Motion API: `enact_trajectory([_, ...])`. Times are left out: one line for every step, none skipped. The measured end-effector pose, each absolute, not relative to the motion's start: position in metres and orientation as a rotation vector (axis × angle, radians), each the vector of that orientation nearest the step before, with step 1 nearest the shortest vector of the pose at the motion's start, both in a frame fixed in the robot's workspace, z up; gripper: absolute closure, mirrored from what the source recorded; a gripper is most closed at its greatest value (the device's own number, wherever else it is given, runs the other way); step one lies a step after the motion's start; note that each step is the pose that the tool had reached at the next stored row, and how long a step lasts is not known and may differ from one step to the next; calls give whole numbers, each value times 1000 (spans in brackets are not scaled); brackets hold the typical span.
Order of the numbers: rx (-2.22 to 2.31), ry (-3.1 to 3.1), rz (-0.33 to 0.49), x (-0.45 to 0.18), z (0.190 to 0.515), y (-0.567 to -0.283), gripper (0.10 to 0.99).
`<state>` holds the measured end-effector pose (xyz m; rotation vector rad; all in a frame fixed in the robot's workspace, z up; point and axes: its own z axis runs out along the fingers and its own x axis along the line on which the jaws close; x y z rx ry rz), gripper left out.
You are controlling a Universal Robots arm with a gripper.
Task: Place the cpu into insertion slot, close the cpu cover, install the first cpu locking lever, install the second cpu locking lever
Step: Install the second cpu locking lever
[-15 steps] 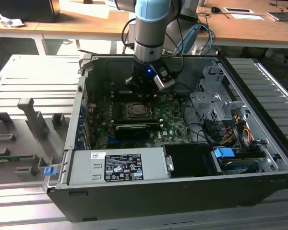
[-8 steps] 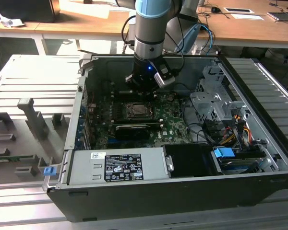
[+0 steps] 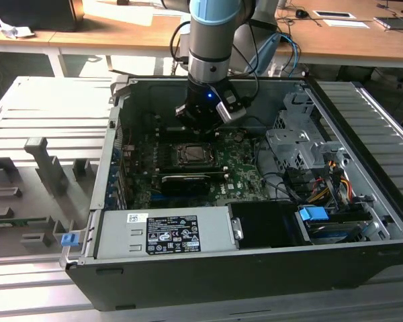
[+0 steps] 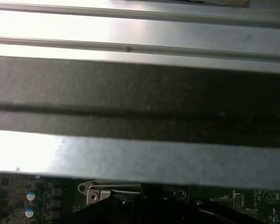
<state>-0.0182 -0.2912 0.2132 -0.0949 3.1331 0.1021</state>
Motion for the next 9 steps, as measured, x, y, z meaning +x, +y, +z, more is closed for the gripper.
enact_trajectory([-95, 3133, 102, -18, 213, -292, 980])
enact_trajectory([-95, 3133, 102, -18, 213, -292, 980])
enact_trajectory([-95, 3133, 102, -18, 213, -293, 980])
enact_trajectory([-95, 3133, 102, -18, 213, -294, 980])
enact_trajectory([-95, 3133, 102, -18, 213, -294, 980])
enact_trajectory([-95, 3133, 102, -18, 214, -295, 980])
enact_trajectory([-95, 3133, 102, -18, 215, -295, 980])
enact_trajectory([-95, 3133, 102, -18, 220, -295, 980])
enact_trajectory([-95, 3133, 102, -18, 226, -295, 980])
